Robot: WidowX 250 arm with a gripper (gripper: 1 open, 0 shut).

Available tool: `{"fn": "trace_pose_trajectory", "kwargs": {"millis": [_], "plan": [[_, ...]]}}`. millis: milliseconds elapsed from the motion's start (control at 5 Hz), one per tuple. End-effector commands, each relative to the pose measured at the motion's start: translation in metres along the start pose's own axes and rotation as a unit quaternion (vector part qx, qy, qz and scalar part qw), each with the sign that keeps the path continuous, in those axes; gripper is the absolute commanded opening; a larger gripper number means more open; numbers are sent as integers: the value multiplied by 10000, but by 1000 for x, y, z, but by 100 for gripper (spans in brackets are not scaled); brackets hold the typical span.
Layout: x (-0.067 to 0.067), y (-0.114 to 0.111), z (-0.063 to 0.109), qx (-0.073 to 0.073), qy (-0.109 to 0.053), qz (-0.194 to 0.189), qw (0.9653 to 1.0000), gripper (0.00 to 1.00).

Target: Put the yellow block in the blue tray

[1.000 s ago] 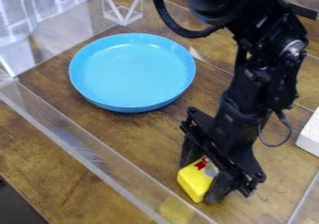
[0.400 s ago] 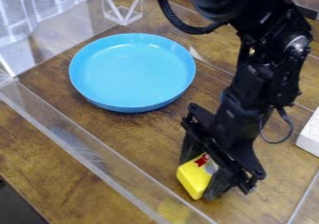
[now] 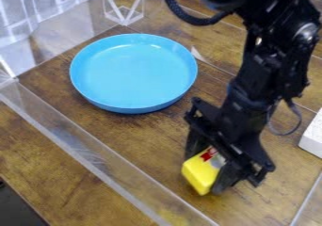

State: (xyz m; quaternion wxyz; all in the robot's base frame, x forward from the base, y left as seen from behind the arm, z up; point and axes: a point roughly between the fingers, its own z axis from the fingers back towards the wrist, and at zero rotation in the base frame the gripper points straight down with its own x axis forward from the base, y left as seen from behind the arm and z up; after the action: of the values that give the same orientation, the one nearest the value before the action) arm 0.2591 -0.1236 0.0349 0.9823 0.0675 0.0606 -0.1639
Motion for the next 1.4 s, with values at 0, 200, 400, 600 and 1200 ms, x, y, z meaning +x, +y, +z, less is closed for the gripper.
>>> {"fn": "trace_pose_trajectory", "kwargs": {"millis": [0,200,400,600,1200], "plan": [[15,2,13,-56,-329,166,9993,0],[9,1,14,-37,-338,67,9994,0],[2,1,15,-18,-340,-26,9994,0],[-3,8,14,1,-364,-172,9992,0],[-7,29,28,181,-442,-78,9988,0]]}}
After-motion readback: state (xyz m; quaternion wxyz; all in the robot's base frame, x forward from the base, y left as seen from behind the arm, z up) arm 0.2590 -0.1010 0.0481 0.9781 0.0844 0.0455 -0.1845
